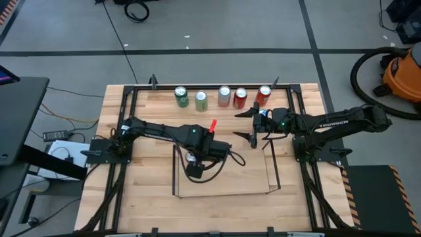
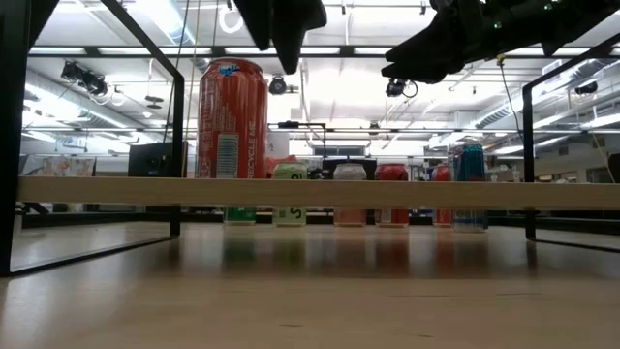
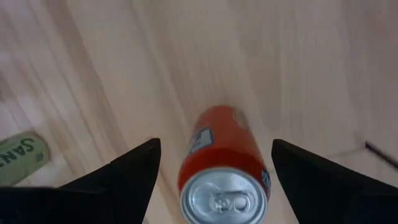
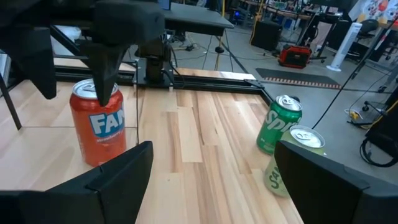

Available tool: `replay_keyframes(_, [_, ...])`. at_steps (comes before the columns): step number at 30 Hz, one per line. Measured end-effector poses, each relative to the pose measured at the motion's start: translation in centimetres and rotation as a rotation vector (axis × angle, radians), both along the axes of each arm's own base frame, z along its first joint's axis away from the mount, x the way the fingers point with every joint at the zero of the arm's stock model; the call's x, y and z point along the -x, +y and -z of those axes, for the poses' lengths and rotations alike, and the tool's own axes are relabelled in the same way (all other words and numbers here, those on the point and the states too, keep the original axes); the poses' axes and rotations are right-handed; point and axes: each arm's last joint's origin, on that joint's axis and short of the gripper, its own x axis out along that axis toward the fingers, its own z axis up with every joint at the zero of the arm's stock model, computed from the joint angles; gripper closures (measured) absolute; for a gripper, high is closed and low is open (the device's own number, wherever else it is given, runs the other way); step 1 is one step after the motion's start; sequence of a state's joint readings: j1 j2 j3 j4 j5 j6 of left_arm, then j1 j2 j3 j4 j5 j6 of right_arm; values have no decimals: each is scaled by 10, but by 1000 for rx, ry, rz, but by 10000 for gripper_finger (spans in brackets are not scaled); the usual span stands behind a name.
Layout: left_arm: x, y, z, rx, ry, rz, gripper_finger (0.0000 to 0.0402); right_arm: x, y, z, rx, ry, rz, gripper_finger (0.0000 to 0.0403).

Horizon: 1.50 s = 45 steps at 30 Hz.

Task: Place canned beverage on shelf
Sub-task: Put the bottom orange soda can on the shelf

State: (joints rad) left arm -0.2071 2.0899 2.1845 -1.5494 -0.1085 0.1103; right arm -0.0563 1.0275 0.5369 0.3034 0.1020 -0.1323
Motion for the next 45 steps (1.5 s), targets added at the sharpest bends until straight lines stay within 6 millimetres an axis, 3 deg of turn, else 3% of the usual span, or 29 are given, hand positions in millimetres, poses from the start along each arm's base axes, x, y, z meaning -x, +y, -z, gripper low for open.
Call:
replay_keyframes(9, [-6,4,14,79,78,53,83,0,0,0,-2,-2,-1,55])
replay_keyframes(27, [-20,-5,47,-4,166,255,83,0,0,-1,-4,-6,-6,56])
replay_keyframes(38, [-21,-1,46,-157,159,289,83,0,1,-1,-9,-10,-21,56])
replay_keyframes(45, [-21,-1,46,-160,152,240,83,0,1,-1,-9,-9,-22,56])
